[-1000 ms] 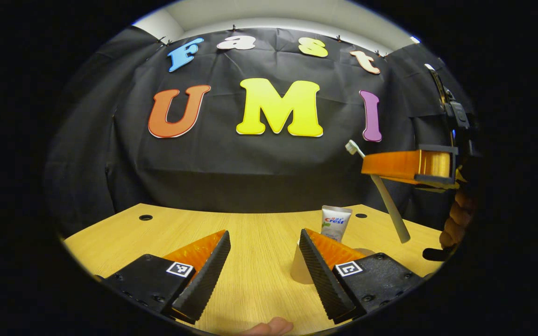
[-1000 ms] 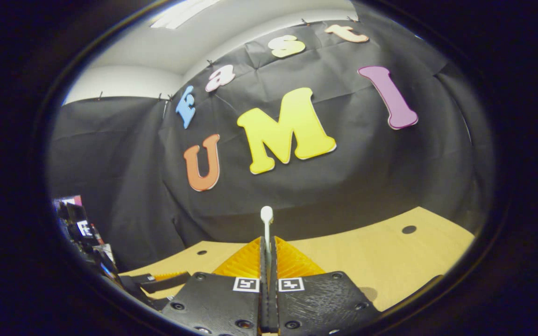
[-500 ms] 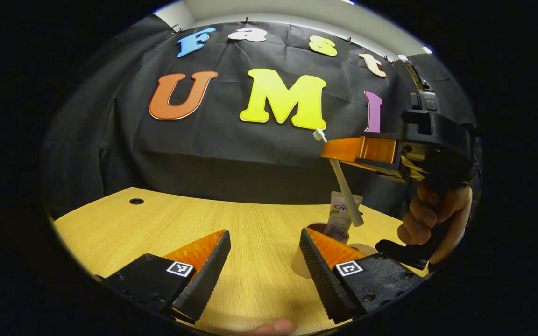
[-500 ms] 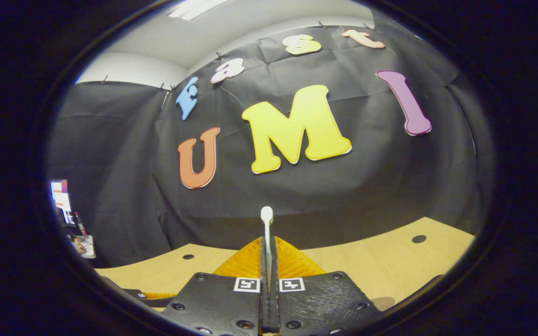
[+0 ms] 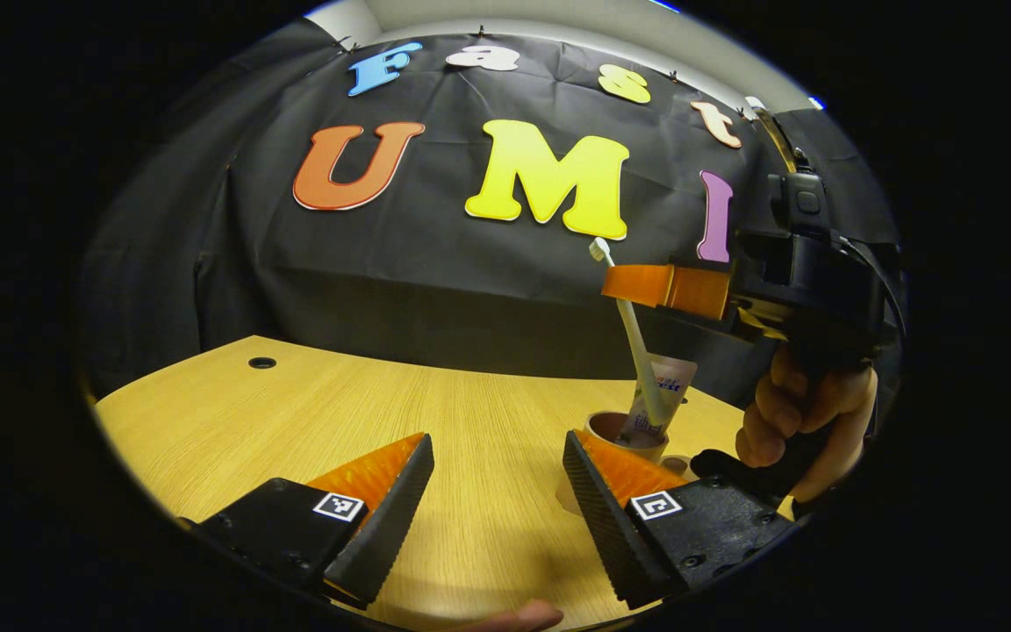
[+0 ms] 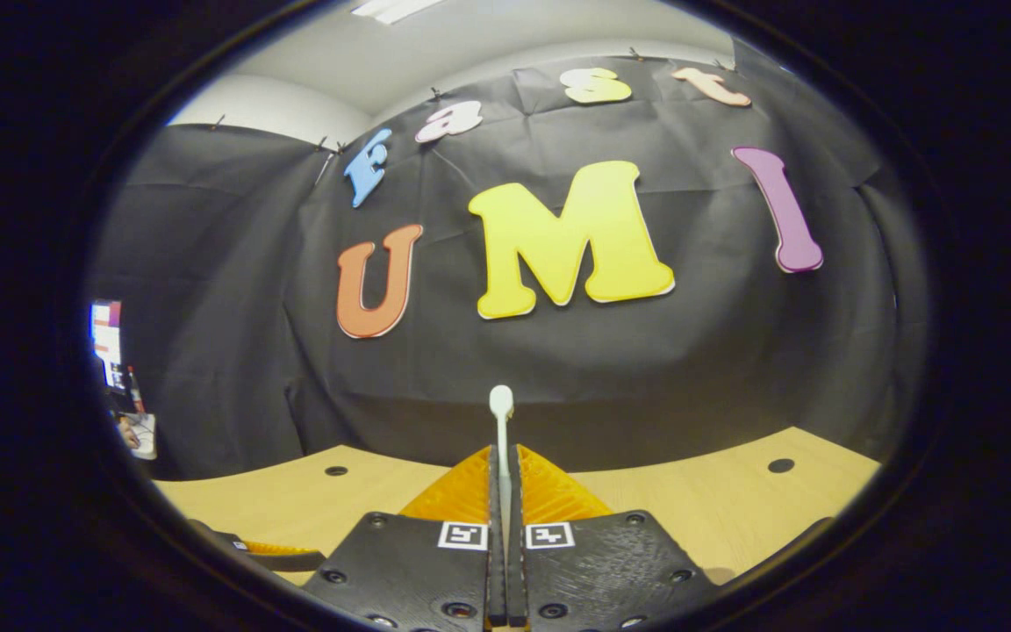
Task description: Put the toothbrush and toothpaste on the desktop into the cup, then pick up the cup and place it on the coaster on the desktop.
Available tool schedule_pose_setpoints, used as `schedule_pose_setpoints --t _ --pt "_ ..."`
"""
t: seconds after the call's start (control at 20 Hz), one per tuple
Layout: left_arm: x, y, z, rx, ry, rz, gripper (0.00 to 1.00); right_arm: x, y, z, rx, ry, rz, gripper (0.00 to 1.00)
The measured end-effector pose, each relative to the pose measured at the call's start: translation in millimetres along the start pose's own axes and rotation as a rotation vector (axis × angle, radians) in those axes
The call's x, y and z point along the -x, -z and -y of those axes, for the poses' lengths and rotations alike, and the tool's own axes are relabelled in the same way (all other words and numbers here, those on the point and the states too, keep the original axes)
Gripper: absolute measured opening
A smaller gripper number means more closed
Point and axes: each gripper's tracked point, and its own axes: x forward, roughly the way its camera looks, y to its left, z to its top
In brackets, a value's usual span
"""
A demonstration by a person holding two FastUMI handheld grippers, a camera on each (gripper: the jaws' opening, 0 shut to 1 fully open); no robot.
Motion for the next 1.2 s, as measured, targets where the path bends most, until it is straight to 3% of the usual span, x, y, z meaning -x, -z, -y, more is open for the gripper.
schedule_pose_setpoints --t 0.7,0.95,1.05,1.2 --pt "0 4 0 0.003 0.000 -0.009 0.94 11 -5 5 -0.005 0.004 0.011 0.04" --pt "-1 20 16 0.037 0.041 -0.073 0.94 40 -22 9 -0.010 -0.011 0.020 0.06" --pt "1 22 25 0.043 0.052 -0.096 0.95 59 -34 17 0.029 0.004 0.041 0.26" --pt "7 14 38 0.031 0.060 -0.095 0.94 90 -53 26 0.045 0.007 0.079 0.46"
